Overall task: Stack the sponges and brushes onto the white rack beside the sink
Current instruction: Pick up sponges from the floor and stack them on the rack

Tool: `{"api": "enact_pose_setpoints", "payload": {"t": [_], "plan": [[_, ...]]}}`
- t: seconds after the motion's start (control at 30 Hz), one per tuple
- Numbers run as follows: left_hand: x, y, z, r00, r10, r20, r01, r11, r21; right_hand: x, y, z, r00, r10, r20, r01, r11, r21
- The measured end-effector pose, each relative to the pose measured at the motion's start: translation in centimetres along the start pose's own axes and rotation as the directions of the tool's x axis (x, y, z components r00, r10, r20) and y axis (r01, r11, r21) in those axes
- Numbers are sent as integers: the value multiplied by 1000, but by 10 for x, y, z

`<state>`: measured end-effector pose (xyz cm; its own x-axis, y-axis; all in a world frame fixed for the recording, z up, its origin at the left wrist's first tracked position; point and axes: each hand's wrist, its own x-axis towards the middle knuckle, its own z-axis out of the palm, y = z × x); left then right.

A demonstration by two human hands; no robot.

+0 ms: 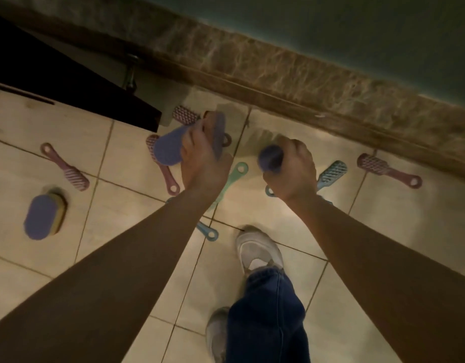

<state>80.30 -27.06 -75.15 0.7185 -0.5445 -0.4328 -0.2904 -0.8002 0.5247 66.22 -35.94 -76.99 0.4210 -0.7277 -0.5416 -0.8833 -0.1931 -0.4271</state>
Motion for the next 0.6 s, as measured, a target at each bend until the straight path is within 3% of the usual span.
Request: {"api": "enact_pose_setpoints", "payload": {"t": [0.23,0.37,0.6], "plan": [[19,-10,19,995,-75,-70,80,995,63,17,15,16,998,6,60,0,995,-97],[24,-8,23,991,-132,-23,132,991,8,23,12,14,998,33,48,-27,993,-111],[-18,14,-5,982,-189,-33,177,961,-214,-6,-7,-12,994,107,17,-108,962,251]]}}
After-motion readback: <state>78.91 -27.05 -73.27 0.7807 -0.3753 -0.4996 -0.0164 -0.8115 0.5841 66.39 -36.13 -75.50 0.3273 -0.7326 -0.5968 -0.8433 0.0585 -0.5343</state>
